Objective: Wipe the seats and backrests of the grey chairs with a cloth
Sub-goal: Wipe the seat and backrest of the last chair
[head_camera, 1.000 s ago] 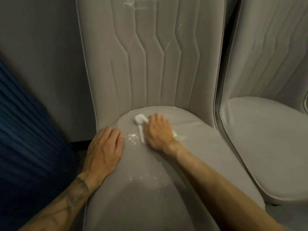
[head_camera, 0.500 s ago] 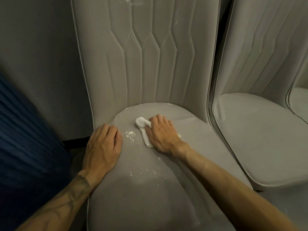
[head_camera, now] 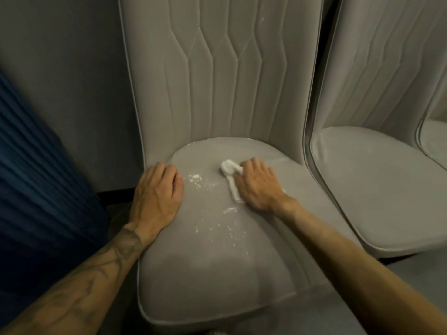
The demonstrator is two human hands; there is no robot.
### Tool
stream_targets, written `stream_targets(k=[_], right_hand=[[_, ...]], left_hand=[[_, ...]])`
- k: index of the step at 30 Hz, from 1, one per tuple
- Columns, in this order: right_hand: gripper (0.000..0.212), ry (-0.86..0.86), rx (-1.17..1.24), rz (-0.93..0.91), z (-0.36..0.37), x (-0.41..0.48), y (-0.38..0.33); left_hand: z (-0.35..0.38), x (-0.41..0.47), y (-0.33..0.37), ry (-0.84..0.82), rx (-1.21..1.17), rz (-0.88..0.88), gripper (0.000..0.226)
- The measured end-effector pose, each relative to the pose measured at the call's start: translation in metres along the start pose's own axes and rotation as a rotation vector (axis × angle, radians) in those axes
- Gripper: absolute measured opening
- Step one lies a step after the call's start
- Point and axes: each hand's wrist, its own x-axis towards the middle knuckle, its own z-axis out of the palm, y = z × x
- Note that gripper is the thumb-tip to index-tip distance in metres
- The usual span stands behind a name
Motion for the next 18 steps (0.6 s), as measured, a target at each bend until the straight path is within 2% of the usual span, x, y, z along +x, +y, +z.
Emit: stream_targets(k=[3,5,7,9,11,12,14,16,18], right_hand=[[0.039,-0.006,-0.065,0.273,-0.014,0.005,0.050],[0.038,0.042,-0.112,0.329,-0.009,0.006,0.044],[0.034,0.051,-0.048,0.228,0.003,0.004,0.007],[0.030,0.049,0.032,0.022,0.015,-0.005,-0.030],[0.031,0.029,0.042,-0.123,0.015,-0.013,-0.036],[0.032,0.016,0.042,-0.135,0.010,-0.012,-0.024],[0.034,-0.009,0.008,-0.019,0.001,-0.003,0.012],[0.036,-0.009,-0.034,0.206,-0.008,0.012,0.044],[0.037,0.016,-0.098,0.333,-0.008,0.031,0.042]], left_hand=[[-0.002,0.000,0.002,-0.002,0.011,-0.007,0.028],[-0.001,0.001,0.002,-0.011,0.020,-0.018,0.029],[-0.001,0.001,0.002,-0.016,0.020,-0.025,0.028],[0.000,0.001,0.002,-0.013,0.020,-0.028,0.027],[0.000,0.000,0.001,-0.013,0.013,-0.027,0.027],[0.000,0.000,0.000,-0.011,0.009,-0.027,0.026],[0.000,0.000,-0.001,0.003,0.007,-0.020,0.025],[0.001,0.000,-0.002,0.011,0.008,-0.020,0.025],[0.002,0.001,-0.001,0.009,0.016,-0.029,0.024]])
